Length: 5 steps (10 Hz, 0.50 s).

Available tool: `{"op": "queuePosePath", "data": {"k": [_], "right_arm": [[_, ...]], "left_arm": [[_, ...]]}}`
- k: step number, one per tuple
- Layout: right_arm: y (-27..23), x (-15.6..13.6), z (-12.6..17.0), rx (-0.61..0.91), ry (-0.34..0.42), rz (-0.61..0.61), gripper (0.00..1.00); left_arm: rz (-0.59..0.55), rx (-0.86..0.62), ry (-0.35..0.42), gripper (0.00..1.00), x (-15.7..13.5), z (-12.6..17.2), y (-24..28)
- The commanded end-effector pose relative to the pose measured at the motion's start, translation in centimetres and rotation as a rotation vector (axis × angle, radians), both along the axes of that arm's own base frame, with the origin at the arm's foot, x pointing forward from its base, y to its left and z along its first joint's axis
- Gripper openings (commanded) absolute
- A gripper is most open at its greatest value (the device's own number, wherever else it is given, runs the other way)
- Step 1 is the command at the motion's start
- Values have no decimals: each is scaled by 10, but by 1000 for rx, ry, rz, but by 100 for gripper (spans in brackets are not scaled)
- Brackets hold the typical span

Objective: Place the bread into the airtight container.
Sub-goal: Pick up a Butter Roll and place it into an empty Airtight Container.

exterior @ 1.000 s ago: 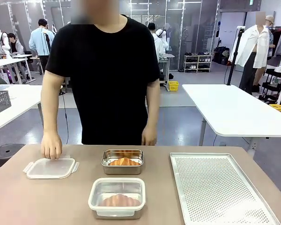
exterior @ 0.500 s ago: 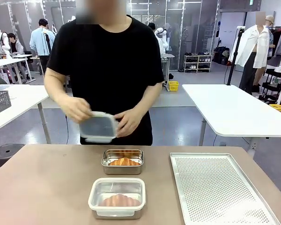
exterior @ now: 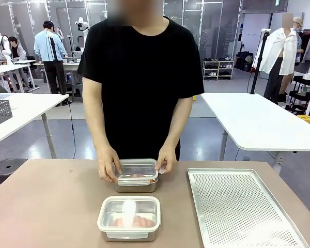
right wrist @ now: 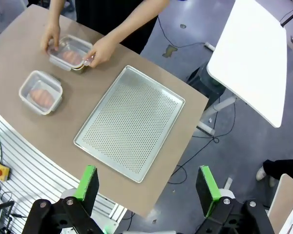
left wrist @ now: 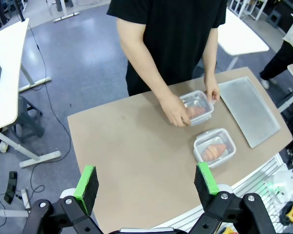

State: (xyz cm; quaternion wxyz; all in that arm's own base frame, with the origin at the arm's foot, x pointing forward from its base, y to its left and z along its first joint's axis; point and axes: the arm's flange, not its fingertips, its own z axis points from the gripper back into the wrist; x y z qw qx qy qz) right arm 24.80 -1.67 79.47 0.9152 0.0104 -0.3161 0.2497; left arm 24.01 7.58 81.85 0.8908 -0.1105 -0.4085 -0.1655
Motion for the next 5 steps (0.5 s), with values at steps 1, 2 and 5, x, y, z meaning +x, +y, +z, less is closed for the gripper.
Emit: {"op": "queuePosePath", "data": {"k": [1,2,5], "right_arm": [[-3,-1,0,0,-2,-7,100],[-3,-1,0,0,-2,-7,100],[-3,-1,0,0,-2,-7,100]], "left_arm": [[-7,-1,-4,100,-1,2,-1],[-7,-1,-4,100,-1,2,-1],[-7,-1,-4,100,-1,2,-1]]}}
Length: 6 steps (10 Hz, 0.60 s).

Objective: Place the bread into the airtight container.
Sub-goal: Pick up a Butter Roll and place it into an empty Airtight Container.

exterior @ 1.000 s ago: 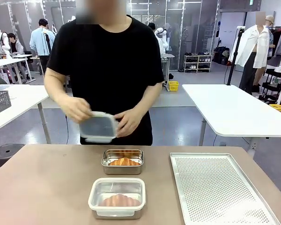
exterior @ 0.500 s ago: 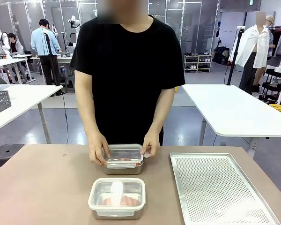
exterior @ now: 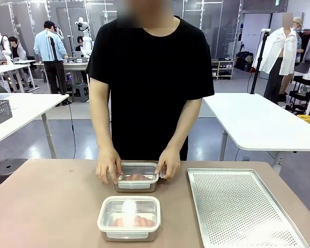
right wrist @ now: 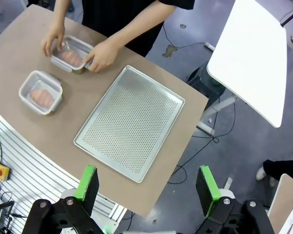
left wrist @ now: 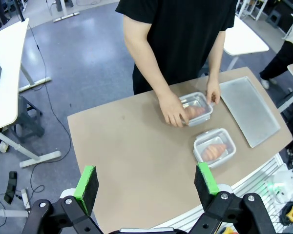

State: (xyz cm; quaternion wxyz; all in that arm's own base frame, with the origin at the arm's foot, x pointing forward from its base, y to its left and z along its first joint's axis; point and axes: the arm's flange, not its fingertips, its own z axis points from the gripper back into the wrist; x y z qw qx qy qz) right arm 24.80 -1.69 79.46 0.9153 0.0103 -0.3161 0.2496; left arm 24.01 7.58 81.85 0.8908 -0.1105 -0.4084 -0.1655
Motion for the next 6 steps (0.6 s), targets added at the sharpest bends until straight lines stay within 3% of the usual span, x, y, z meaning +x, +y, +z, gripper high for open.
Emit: {"op": "queuePosePath", "data": {"k": [1,6], "right_arm": [[-3,-1,0,0,-2,-6,100],[-3,-1,0,0,-2,-6,100]], "left_arm": [[-7,-1,-4,100,-1,2,-1],[-7,-1,-4,100,-1,2,-1]]}}
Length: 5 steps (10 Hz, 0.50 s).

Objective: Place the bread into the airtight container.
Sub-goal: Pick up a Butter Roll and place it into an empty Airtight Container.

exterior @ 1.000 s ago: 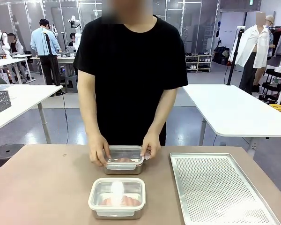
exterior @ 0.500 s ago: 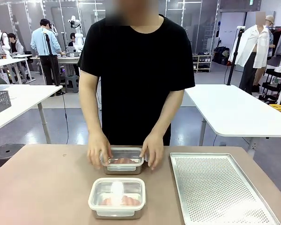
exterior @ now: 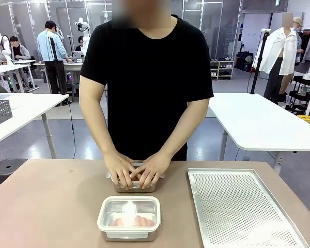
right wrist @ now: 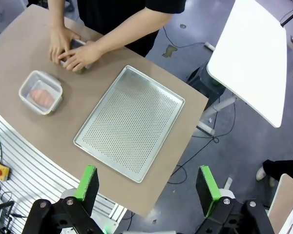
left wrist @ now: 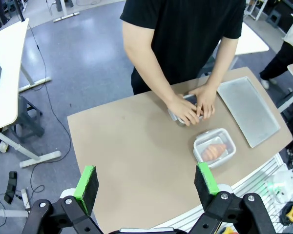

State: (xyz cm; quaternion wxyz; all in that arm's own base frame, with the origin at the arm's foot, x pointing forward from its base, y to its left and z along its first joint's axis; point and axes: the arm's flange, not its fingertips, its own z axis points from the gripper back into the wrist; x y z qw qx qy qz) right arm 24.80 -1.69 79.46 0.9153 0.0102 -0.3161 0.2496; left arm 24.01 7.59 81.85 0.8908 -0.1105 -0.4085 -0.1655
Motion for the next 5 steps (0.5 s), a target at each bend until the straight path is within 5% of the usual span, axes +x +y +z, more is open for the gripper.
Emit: {"op": "queuePosePath", "data": {"k": [1,5], "right_arm": [[-3,-1,0,0,-2,-6,100],[-3,-1,0,0,-2,-6,100]], "left_arm": [[-7,-1,-4,100,-1,2,-1],[-7,-1,-4,100,-1,2,-1]]}}
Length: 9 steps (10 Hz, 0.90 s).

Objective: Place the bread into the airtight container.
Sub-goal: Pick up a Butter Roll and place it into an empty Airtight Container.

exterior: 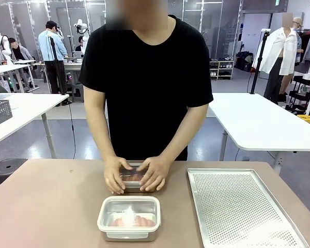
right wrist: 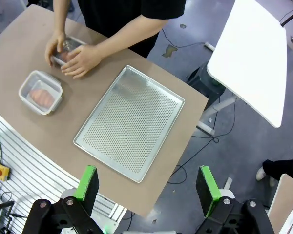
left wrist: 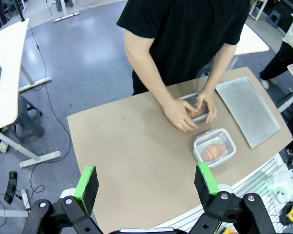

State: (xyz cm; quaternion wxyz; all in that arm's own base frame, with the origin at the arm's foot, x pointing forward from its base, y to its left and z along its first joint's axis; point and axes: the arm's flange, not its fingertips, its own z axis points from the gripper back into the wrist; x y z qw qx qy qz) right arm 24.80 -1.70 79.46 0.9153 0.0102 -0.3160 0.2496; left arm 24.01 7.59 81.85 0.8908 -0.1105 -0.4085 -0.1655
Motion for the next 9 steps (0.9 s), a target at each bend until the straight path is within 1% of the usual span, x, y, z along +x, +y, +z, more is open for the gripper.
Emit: {"op": "queuePosePath", "data": {"k": [1,9], "right_arm": [[-3,-1,0,1,-2,-6,100],[-3,-1,0,1,-2,-6,100]], "left_arm": [[-7,-1,-4,100,-1,2,-1],[-7,-1,-4,100,-1,2,-1]]}}
